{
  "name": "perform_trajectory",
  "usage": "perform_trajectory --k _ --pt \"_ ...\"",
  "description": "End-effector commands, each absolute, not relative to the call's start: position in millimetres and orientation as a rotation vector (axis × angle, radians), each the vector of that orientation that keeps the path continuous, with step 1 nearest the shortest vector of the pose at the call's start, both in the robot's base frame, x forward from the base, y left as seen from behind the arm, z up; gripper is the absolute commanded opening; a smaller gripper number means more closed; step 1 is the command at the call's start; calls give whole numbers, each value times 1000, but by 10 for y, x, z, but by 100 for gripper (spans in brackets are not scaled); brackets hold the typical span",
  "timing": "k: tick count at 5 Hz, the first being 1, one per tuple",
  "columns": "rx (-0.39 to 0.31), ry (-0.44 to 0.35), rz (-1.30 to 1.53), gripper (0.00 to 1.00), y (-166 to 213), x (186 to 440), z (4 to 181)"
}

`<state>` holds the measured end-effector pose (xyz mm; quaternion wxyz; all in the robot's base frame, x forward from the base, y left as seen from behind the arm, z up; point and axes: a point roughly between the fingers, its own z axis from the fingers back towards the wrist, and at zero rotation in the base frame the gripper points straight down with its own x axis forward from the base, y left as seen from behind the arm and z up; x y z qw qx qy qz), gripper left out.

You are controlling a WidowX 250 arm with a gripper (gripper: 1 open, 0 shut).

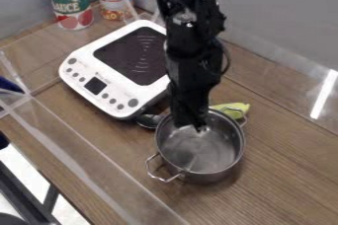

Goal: Put silver pot on the white and black stove top

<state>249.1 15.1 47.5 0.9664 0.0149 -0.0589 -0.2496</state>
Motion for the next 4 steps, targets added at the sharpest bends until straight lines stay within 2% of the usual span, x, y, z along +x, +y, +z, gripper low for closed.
perform_trajectory --k 1,3,4 --pt "53 -183 -506 0 216 2608 653" --pt "54 -188 -516 0 253 2639 670" --pt "53 -187 -518 100 263 2652 616"
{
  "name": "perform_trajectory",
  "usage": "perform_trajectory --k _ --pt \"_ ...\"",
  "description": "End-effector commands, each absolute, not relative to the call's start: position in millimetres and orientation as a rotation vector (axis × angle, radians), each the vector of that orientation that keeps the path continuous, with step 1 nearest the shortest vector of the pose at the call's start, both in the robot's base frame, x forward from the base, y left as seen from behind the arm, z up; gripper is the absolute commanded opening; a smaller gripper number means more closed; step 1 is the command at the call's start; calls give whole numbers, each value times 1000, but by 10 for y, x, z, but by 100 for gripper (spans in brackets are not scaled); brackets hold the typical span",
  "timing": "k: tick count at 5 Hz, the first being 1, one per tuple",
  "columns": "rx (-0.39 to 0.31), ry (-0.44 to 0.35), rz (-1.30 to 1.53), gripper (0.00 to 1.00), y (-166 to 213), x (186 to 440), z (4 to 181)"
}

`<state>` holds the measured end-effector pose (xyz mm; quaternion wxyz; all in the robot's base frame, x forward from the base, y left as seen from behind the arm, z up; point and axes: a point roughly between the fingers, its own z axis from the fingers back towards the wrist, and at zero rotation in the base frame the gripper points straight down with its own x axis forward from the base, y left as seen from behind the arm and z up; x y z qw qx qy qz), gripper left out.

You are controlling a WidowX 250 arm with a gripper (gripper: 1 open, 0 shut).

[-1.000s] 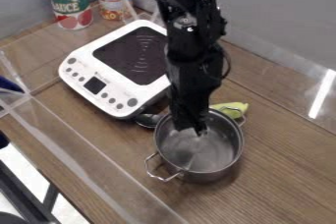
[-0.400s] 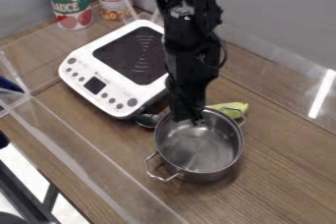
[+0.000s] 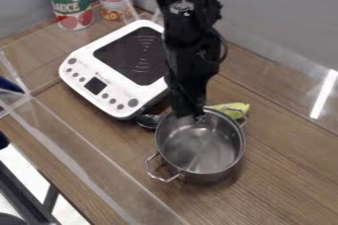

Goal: Put silver pot on the white and black stove top

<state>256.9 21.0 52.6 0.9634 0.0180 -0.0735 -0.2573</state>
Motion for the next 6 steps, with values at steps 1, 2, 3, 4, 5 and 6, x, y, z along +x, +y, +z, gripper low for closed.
perform_trajectory --k 1,2,3,4,5,6 --pt "53 -189 -520 100 281 2670 593" --pt "49 -186 -521 100 277 2667 506" --pt "44 -180 -527 100 262 2651 434" --pt "40 -172 -532 100 255 2638 415" --pt "36 -163 -535 100 254 2632 400" --pt "32 -154 -537 100 255 2627 412"
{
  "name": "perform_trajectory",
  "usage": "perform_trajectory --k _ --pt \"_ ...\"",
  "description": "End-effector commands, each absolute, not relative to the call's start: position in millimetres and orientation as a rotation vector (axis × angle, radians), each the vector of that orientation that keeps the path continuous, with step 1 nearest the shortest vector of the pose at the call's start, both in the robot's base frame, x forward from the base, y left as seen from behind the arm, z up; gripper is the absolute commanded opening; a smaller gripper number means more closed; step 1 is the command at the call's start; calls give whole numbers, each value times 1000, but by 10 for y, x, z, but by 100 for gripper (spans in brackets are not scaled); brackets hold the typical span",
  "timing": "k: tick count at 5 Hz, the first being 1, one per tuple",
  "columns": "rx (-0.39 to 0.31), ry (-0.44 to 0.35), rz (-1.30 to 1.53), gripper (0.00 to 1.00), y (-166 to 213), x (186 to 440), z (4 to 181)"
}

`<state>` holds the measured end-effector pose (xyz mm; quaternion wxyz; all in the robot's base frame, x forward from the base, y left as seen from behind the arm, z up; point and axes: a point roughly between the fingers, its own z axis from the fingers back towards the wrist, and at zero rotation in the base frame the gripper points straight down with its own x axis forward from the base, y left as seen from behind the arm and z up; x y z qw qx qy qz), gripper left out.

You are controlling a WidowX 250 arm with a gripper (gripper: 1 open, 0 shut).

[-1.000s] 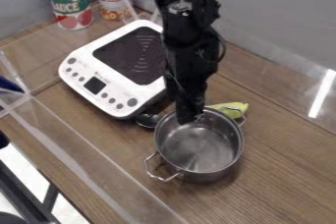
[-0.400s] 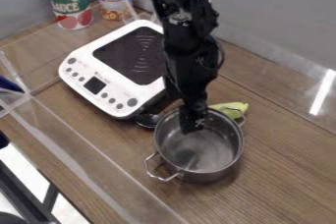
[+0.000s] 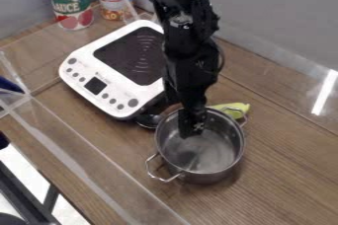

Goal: Put silver pot on the white and black stove top

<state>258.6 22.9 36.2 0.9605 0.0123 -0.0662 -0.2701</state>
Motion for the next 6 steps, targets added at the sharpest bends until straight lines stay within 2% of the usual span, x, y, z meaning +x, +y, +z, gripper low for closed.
perform_trajectory --k 1,2,3,6 --pt "29 -145 -538 0 258 2625 421" --pt "30 -144 -542 0 269 2636 437" --pt "38 -153 -550 0 292 2667 526" --pt "35 -139 -548 0 372 2697 454"
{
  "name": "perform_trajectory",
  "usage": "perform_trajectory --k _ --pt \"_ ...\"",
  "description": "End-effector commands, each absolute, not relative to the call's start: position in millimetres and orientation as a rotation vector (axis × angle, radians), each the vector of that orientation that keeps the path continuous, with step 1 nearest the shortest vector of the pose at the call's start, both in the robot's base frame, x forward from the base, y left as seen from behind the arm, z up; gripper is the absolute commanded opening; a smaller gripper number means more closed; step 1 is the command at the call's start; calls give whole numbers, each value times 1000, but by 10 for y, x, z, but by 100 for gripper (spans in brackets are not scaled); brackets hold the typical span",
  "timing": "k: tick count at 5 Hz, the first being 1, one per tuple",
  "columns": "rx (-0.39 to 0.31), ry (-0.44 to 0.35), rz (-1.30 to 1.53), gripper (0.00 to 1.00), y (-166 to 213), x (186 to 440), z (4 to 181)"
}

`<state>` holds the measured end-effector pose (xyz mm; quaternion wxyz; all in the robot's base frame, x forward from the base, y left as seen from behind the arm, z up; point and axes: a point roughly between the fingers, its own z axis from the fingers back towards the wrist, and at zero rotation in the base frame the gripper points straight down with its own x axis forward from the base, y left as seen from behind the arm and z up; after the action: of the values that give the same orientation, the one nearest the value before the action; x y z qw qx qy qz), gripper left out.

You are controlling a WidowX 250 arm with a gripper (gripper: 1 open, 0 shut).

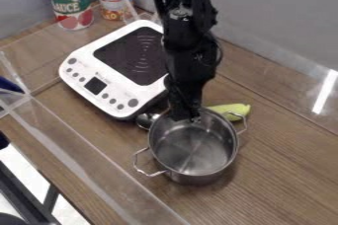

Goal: Put silver pot on the white and black stove top

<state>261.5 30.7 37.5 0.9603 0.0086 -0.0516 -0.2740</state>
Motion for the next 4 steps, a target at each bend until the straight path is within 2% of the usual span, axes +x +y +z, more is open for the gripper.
perform_trajectory --k 1,4 --pt "35 -136 -547 0 403 2713 450" --pt "31 -134 -543 0 500 2781 471"
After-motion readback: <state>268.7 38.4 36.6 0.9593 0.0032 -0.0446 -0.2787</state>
